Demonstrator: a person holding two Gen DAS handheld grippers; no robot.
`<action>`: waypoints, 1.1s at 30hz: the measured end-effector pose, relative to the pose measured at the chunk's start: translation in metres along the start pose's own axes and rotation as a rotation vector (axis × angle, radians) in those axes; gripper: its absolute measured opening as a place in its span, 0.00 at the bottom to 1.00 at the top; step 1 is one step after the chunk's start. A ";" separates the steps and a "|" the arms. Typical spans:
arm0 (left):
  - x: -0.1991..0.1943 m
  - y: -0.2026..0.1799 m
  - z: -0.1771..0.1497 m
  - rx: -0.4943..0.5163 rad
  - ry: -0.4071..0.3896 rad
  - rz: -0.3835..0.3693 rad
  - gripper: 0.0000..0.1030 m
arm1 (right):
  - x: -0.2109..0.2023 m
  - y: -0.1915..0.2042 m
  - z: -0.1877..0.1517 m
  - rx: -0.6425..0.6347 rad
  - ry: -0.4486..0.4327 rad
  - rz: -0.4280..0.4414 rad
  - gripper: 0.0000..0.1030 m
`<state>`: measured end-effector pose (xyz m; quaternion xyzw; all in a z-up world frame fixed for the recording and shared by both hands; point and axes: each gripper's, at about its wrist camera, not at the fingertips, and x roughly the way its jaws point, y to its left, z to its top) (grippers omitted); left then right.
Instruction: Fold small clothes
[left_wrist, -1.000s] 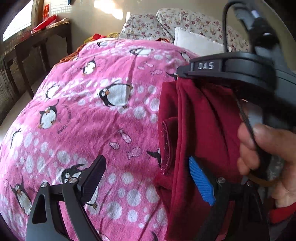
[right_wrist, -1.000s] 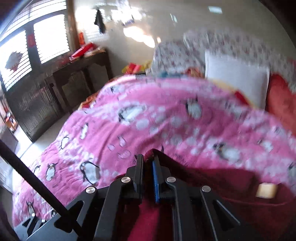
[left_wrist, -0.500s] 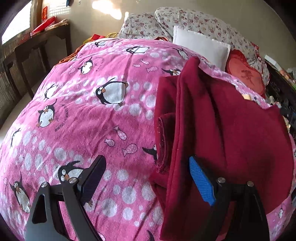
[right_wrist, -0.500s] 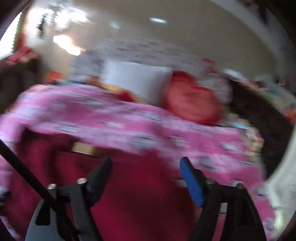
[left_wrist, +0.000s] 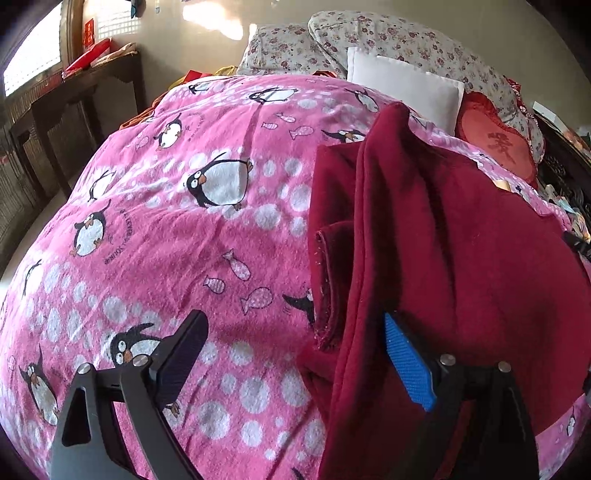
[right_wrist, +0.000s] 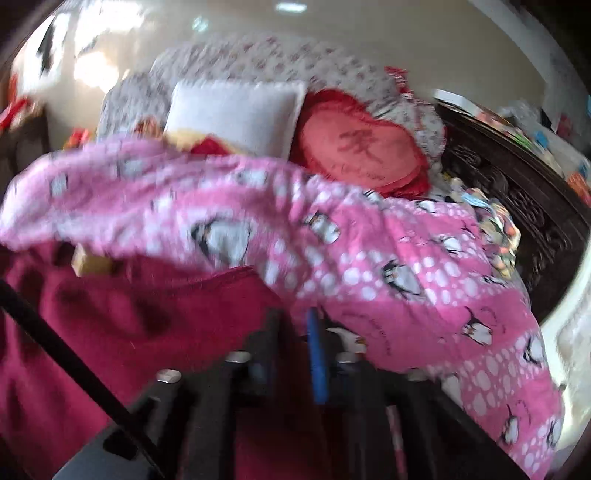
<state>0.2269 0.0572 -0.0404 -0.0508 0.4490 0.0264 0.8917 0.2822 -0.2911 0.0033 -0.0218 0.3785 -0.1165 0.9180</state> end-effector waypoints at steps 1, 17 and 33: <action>0.000 0.001 0.000 -0.007 0.002 -0.003 0.91 | -0.017 -0.005 0.002 0.037 -0.031 -0.002 0.52; -0.039 0.022 -0.018 -0.109 0.026 -0.045 0.91 | -0.043 0.056 -0.027 -0.101 0.040 0.229 0.60; -0.021 0.037 -0.040 -0.230 0.069 -0.125 0.94 | -0.065 0.217 0.010 -0.180 0.074 0.624 0.79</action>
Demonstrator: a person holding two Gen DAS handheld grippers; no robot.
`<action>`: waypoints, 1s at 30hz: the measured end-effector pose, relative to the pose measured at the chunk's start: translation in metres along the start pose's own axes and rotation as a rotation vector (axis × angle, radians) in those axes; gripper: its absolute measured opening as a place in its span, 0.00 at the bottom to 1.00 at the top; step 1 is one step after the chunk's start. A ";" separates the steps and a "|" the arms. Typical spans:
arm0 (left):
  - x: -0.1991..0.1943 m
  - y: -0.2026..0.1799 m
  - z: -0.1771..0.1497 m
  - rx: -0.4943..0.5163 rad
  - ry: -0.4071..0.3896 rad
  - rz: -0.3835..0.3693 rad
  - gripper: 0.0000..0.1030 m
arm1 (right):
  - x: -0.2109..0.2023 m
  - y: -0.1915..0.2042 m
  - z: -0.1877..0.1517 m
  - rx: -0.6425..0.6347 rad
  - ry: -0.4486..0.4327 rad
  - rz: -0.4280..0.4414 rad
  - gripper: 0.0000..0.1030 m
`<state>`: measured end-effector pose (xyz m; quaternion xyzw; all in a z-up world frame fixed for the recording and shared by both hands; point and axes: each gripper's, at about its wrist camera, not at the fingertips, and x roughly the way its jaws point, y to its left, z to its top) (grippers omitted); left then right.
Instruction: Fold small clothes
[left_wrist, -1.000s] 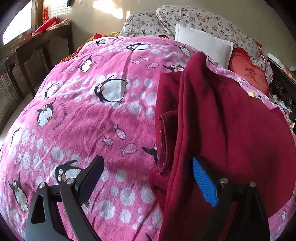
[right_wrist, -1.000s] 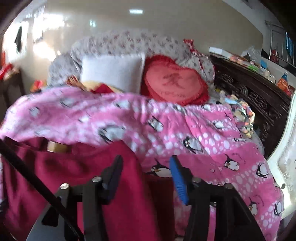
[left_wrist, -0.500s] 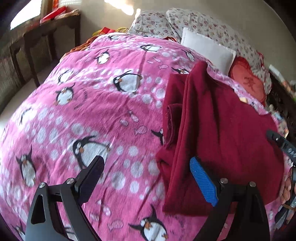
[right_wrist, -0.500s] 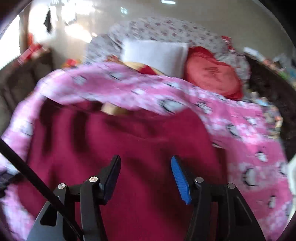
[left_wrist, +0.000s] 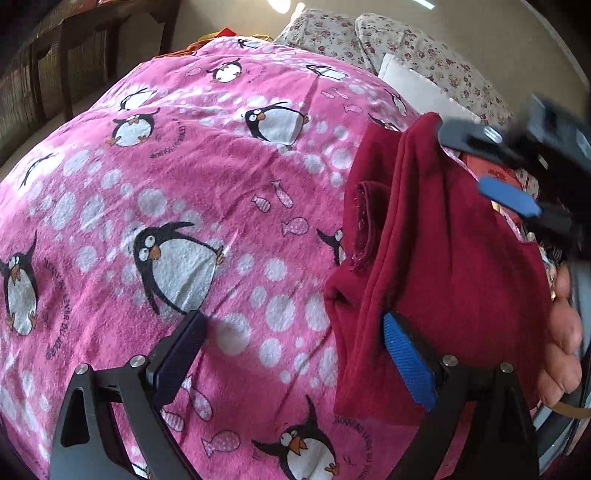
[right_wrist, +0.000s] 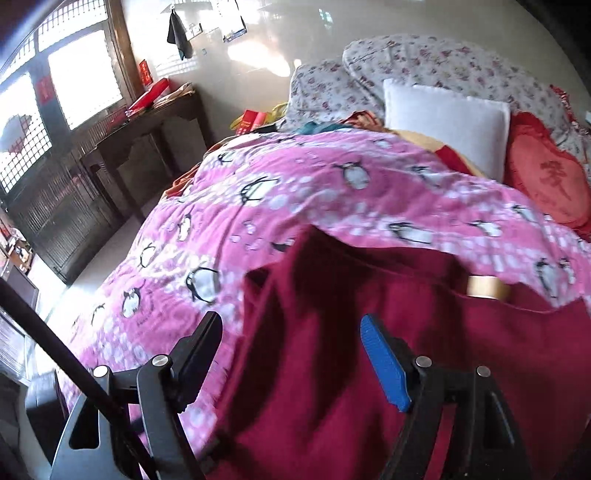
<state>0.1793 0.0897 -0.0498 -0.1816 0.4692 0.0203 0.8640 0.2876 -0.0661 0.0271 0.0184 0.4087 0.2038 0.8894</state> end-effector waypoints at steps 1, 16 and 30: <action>0.001 -0.001 -0.001 0.010 -0.001 0.003 0.94 | 0.005 0.002 0.000 0.005 0.001 -0.001 0.79; 0.002 -0.009 -0.014 0.088 0.009 -0.043 1.00 | 0.027 0.010 0.016 -0.038 0.053 -0.067 0.89; 0.009 -0.015 -0.013 0.132 0.005 -0.017 1.00 | 0.077 0.020 0.021 -0.051 0.153 -0.118 0.92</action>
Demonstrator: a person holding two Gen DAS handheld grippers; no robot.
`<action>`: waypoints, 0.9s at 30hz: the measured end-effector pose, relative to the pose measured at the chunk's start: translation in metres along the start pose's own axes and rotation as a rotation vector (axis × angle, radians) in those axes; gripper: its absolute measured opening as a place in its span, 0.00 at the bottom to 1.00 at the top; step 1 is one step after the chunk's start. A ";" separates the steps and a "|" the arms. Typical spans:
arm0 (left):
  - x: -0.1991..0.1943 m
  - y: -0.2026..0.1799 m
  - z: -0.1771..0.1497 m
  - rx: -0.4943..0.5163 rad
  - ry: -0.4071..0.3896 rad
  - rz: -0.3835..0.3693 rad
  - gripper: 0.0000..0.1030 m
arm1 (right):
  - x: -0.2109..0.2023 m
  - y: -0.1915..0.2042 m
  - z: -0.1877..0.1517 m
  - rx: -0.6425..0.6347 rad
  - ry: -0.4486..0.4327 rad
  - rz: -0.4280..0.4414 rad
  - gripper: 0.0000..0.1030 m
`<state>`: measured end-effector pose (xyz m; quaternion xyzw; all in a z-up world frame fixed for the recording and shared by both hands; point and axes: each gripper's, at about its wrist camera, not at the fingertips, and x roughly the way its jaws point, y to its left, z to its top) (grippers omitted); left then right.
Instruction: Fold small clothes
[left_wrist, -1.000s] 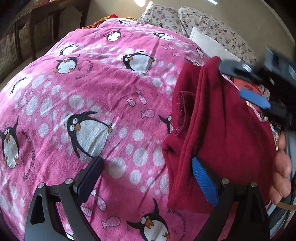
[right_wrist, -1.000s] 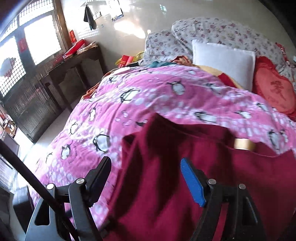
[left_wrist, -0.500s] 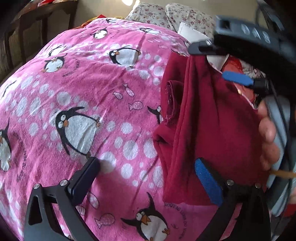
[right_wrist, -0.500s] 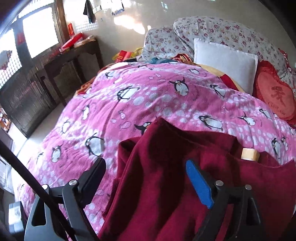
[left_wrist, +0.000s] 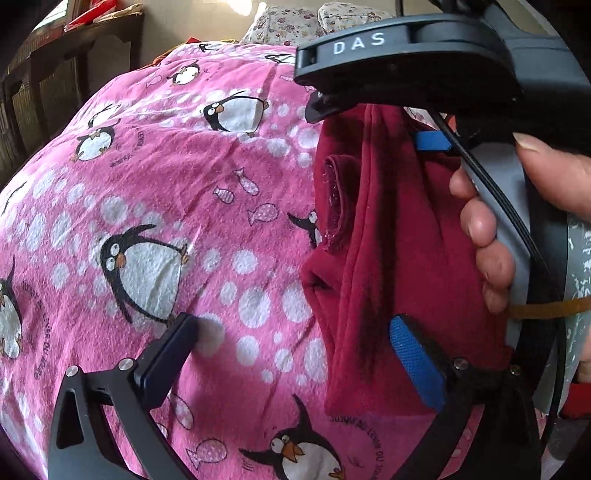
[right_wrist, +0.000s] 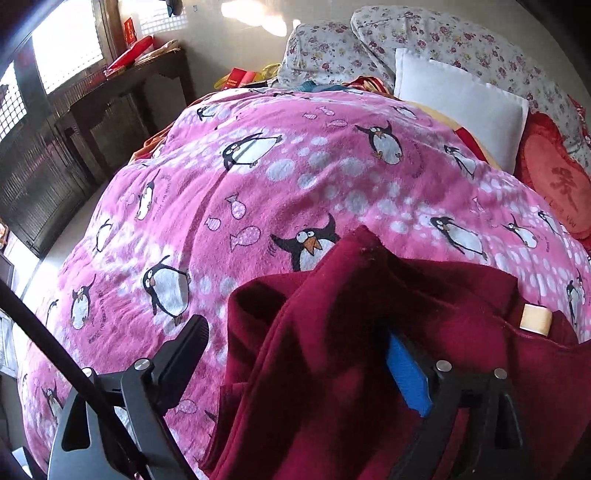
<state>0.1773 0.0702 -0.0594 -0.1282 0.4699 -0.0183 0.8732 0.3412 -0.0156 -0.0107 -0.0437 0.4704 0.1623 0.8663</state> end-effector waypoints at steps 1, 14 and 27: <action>0.000 0.000 0.000 0.001 0.000 0.000 1.00 | 0.000 0.001 0.001 -0.008 0.001 -0.008 0.92; -0.001 0.000 -0.001 0.008 -0.002 0.004 1.00 | 0.007 0.012 0.000 -0.060 0.014 -0.066 0.94; -0.003 -0.013 0.003 0.061 -0.043 -0.034 0.51 | -0.005 0.010 -0.009 -0.190 -0.019 -0.129 0.29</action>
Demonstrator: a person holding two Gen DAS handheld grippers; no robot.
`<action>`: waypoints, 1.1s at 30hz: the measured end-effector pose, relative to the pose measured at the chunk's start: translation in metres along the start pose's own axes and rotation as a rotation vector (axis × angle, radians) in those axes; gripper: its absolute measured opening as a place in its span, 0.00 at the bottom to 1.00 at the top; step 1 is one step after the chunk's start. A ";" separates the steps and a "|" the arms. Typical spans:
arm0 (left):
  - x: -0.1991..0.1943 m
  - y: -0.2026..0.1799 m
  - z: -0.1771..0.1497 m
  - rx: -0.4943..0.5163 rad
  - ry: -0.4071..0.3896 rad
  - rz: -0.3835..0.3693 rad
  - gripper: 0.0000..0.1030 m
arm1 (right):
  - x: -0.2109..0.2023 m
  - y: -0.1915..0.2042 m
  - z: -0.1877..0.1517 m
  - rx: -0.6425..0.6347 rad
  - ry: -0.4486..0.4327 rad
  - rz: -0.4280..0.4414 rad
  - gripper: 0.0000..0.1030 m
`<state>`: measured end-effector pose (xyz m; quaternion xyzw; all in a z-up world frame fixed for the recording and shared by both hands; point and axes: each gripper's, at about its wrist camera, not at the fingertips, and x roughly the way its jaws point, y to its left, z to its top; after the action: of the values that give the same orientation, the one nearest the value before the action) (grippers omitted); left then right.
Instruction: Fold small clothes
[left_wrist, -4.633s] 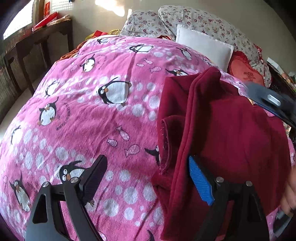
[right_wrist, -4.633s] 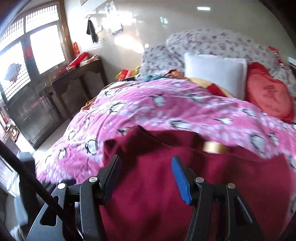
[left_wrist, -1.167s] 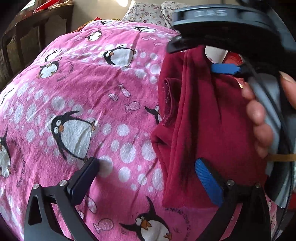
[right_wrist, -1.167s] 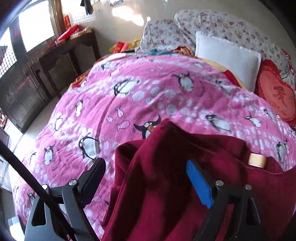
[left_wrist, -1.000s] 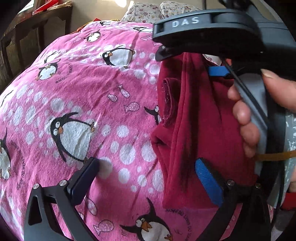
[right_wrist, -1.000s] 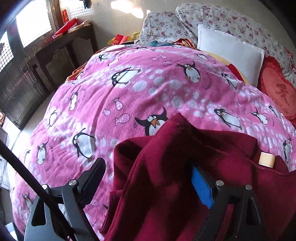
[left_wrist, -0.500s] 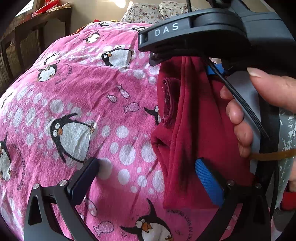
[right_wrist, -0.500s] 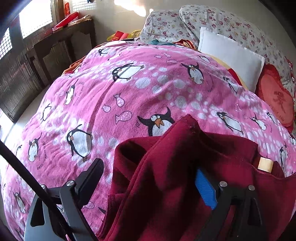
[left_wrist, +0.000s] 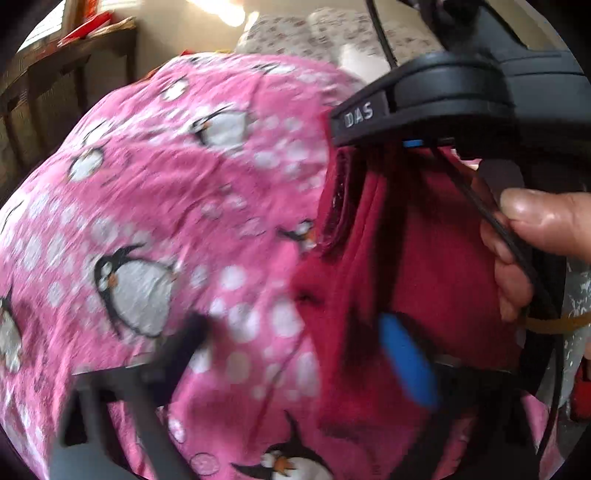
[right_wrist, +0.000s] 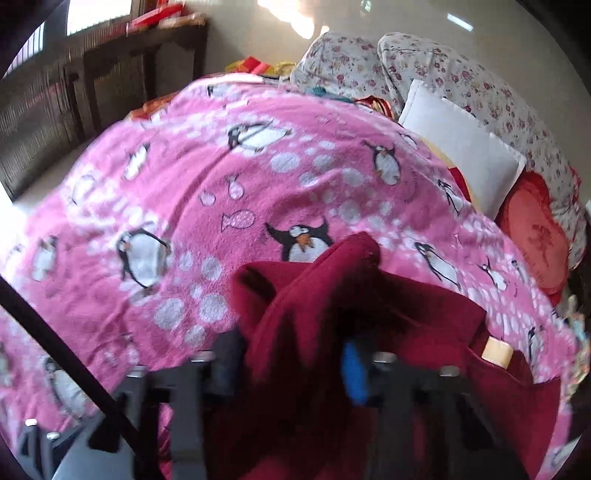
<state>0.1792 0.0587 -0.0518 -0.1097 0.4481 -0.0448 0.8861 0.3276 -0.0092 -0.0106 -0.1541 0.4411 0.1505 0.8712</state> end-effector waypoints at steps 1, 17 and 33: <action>-0.002 -0.005 0.000 0.013 0.009 -0.068 0.32 | -0.008 -0.007 -0.002 0.024 -0.013 0.037 0.21; -0.093 -0.170 -0.007 0.377 -0.096 -0.303 0.12 | -0.179 -0.169 -0.083 0.212 -0.264 0.074 0.15; -0.078 -0.234 -0.036 0.564 0.010 -0.334 0.70 | -0.141 -0.296 -0.171 0.475 -0.171 -0.112 0.43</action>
<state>0.1084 -0.1605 0.0443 0.0682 0.3982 -0.3122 0.8598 0.2419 -0.3645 0.0482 0.0440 0.3797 0.0066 0.9240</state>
